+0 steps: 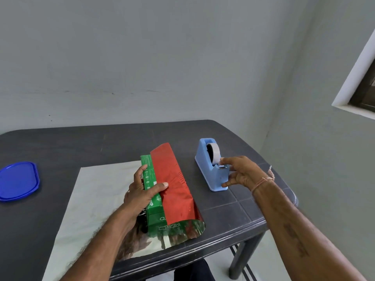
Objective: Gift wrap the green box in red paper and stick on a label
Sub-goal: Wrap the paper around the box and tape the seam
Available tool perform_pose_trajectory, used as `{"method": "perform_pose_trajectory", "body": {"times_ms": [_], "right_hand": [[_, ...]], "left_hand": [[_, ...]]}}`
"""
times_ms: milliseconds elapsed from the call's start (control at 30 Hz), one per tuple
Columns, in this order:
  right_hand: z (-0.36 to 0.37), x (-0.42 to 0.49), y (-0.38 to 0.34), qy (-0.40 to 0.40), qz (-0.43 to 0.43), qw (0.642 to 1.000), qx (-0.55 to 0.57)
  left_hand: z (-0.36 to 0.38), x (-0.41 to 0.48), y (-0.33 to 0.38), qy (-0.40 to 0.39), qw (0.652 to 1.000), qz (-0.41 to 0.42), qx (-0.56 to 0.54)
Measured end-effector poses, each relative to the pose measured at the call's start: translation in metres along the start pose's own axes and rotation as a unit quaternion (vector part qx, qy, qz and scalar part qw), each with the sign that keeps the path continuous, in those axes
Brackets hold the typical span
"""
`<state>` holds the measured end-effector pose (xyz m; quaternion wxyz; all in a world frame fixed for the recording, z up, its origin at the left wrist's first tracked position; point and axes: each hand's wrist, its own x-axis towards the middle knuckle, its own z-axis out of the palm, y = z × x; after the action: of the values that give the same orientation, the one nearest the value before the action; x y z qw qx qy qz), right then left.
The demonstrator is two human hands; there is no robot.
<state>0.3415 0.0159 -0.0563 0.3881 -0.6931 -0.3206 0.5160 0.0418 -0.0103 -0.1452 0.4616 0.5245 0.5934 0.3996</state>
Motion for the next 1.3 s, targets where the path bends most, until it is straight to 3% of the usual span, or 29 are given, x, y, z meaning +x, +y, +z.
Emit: {"method": "perform_pose_trajectory", "body": {"times_ms": [200,533,1300], "right_hand": [[-0.002,0.002,-0.003,-0.009,0.008,0.999,0.052],[0.003,-0.005,0.017,0.004,-0.064,0.994,0.083],[-0.014,0.016,0.063,-0.031,-0.085,0.987,0.134]], "left_hand": [[0.000,-0.004,0.003,-0.003,1.000,0.004,-0.005],[0.000,-0.006,0.005,-0.007,1.000,-0.004,-0.007],[0.001,-0.003,0.003,-0.012,1.000,-0.002,-0.023]]}}
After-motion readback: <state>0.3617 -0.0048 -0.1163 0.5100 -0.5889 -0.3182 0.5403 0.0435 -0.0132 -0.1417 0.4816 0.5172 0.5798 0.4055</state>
